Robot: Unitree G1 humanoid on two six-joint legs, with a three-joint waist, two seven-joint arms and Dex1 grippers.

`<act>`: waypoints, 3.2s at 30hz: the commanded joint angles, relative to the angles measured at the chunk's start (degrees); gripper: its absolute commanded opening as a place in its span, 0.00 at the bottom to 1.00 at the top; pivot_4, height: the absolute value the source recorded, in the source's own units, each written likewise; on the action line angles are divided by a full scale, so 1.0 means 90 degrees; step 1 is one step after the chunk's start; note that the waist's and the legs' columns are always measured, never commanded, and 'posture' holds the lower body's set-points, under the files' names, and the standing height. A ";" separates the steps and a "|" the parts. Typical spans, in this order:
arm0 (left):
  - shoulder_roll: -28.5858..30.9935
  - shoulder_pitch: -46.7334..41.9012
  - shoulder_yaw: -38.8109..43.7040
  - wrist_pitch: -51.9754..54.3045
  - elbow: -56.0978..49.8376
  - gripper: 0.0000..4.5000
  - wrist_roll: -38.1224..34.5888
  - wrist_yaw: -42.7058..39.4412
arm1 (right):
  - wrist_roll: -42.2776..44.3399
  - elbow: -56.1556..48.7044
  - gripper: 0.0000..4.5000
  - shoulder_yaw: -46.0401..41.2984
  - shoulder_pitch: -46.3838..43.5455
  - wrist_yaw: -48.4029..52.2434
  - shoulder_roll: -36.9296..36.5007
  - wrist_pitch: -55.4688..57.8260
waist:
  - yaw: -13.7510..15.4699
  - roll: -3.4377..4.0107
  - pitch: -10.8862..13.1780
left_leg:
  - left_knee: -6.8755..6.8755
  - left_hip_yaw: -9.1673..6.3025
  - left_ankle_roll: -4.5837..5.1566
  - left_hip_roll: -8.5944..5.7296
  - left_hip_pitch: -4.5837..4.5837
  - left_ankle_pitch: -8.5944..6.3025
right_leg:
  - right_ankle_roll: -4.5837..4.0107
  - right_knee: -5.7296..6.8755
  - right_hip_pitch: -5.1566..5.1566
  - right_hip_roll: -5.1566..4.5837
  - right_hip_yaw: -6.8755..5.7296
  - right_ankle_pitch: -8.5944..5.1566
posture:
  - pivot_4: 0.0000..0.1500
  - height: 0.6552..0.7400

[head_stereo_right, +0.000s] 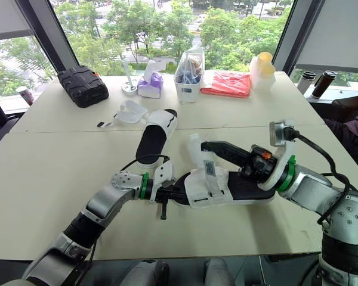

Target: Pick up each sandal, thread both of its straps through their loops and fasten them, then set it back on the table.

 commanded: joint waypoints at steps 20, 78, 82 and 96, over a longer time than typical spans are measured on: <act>-0.0030 0.0032 0.0069 -0.0103 0.0028 0.00 0.0115 0.0088 | -0.2619 0.2275 0.01 0.0842 -0.1203 -0.0059 0.0342 -0.0999 | -0.0034 0.0001 -0.0001 | 0.0000 0.0001 0.0000 -0.0001 0.0002 0.0000 | -0.0001 0.0002 0.0000 0.0001 0.0000 0.0000 | 1.00 1.00; -0.0698 -0.0738 0.0336 -0.1874 0.1908 0.00 0.0770 0.0541 | -0.5834 0.4256 0.76 0.2856 -0.3348 0.3017 0.0310 -0.0492 | -0.0150 0.0003 -0.0002 | -0.0002 -0.0006 -0.0002 -0.0013 -0.0004 0.0000 | 0.0007 0.0006 -0.0008 -0.0004 -0.0001 0.0006 | 1.00 1.00; -0.0672 -0.0604 0.0382 -0.1759 0.1662 0.00 0.0801 0.0614 | -0.6098 0.4826 0.76 0.2789 -0.3758 0.3414 0.0196 -0.0891 | -0.0151 0.0003 -0.0002 | -0.0002 -0.0005 -0.0002 -0.0012 -0.0005 0.0000 | 0.0007 0.0009 -0.0012 -0.0004 0.0000 0.0007 | 1.00 1.00; -0.0563 -0.0322 0.0434 -0.1494 0.1249 0.00 0.0781 0.0722 | -0.5961 0.4602 0.76 0.2141 -0.3502 0.3729 -0.0058 -0.0659 | -0.0157 0.0005 -0.0001 | -0.0004 -0.0003 -0.0006 -0.0010 -0.0004 0.0001 | 0.0006 0.0010 -0.0013 -0.0003 0.0000 0.0008 | 1.00 1.00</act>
